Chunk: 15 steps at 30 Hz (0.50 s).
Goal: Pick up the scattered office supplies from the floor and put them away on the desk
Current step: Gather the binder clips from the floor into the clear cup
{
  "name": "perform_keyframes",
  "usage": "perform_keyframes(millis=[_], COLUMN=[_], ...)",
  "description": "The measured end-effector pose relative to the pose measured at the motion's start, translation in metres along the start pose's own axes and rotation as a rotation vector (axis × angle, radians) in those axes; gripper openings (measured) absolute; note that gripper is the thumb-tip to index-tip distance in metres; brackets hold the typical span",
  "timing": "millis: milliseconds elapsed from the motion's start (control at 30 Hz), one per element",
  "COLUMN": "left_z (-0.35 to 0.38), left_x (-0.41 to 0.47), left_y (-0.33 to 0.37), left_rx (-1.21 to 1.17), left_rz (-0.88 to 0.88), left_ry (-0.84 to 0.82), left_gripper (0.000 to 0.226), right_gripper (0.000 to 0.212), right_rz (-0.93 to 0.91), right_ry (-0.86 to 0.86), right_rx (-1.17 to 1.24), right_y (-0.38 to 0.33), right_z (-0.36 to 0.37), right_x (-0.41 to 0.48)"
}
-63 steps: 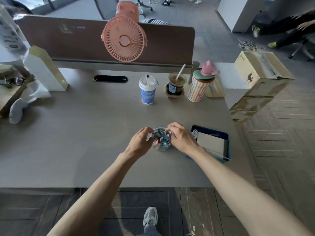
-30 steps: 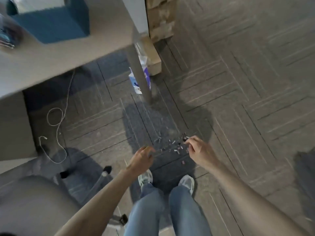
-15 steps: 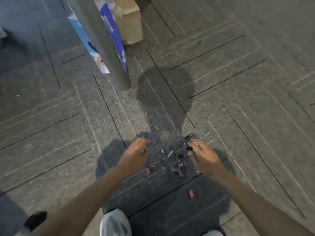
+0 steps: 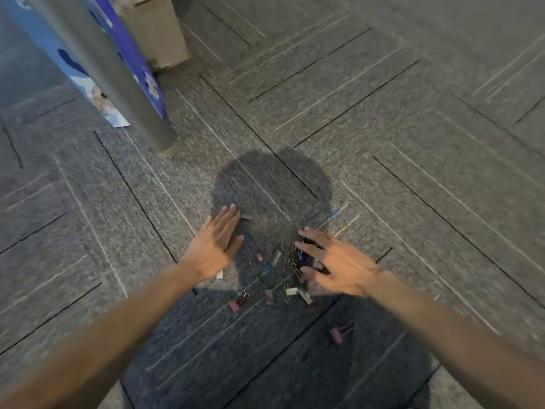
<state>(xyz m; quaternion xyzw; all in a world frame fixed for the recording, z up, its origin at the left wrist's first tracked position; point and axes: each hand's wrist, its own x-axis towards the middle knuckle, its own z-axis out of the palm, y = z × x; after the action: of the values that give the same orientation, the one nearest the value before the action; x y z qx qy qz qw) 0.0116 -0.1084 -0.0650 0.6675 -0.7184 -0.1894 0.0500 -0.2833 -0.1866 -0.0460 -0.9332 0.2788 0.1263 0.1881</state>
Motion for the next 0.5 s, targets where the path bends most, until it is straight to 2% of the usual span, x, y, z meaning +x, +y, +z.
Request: perform_keyframes(millis=[133,200,300,400,500], left_z=[0.017,0.02,0.014,0.015,0.022], left_x=[-0.029,-0.04,-0.052,-0.069,-0.076], left_y=[0.019,0.021,0.02,0.019,0.021], left_rx=[-0.05,-0.054,0.022,0.085,0.1], left_rz=[0.225,0.293,0.147,-0.084,-0.126], left_ry=[0.015,0.021,-0.077,-0.138,-0.17], left_gripper=[0.067,0.077,0.108,0.135,0.135], right_gripper=[0.08,0.093,0.109,0.098,0.067], right_rz=[-0.074,-0.072,-0.08,-0.091,-0.131], right_ry=[-0.037,-0.016,-0.02,-0.05,-0.02], right_rx=[-0.097,-0.117,-0.156,-0.174,-0.125], right_y=[-0.002,-0.005,-0.013,-0.019,-0.024], right_z=[0.009,0.013,0.015,0.013,0.009], right_x=[-0.009,-0.009,-0.007,-0.005,-0.005])
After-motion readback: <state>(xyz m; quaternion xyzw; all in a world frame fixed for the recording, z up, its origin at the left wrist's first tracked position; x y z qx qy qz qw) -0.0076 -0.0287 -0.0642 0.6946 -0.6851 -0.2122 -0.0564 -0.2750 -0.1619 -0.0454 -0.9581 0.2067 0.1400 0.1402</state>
